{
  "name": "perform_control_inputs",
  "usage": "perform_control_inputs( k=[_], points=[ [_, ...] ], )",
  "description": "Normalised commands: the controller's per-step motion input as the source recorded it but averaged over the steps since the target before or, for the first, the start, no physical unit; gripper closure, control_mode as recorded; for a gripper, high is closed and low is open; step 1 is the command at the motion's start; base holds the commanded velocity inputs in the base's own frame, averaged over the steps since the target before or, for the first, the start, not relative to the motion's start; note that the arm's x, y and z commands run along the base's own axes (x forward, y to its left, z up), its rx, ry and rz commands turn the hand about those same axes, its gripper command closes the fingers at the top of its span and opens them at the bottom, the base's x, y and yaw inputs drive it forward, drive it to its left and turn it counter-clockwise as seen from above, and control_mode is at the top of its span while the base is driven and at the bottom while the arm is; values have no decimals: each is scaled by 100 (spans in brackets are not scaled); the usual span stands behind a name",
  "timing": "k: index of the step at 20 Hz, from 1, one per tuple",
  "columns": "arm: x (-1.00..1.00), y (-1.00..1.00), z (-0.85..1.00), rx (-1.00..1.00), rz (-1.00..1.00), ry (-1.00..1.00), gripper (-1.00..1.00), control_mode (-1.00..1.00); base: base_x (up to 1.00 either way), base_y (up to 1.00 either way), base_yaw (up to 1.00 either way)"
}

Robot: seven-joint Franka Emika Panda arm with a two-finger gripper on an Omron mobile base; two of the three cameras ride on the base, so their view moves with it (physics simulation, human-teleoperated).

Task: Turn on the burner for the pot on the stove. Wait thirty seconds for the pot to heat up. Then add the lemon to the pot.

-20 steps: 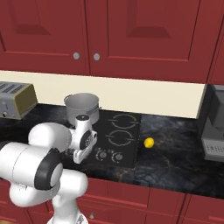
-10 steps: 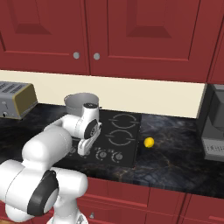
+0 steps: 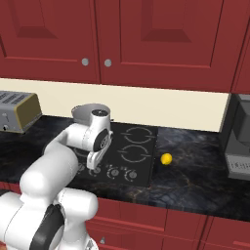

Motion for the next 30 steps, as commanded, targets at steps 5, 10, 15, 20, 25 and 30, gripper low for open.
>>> perform_control_inputs(
  k=[5, 10, 15, 20, 25, 30],
  points=[
    [0, 0, 0, 0, 3, 0, 100, -100, 0, 0, 0],
    [0, 0, 0, 0, 1, 0, 100, -100, 0, 0, 0],
    [0, 0, 0, 0, 0, 0, 100, -100, 0, 0, 0],
    [0, 0, 0, 0, 0, 0, 100, -100, 0, 0, 0],
    [0, 0, 0, 0, 0, 0, 100, -100, 0, 0, 0],
    [0, 0, 0, 0, 0, 0, 100, -100, 0, 0, 0]
  ],
)
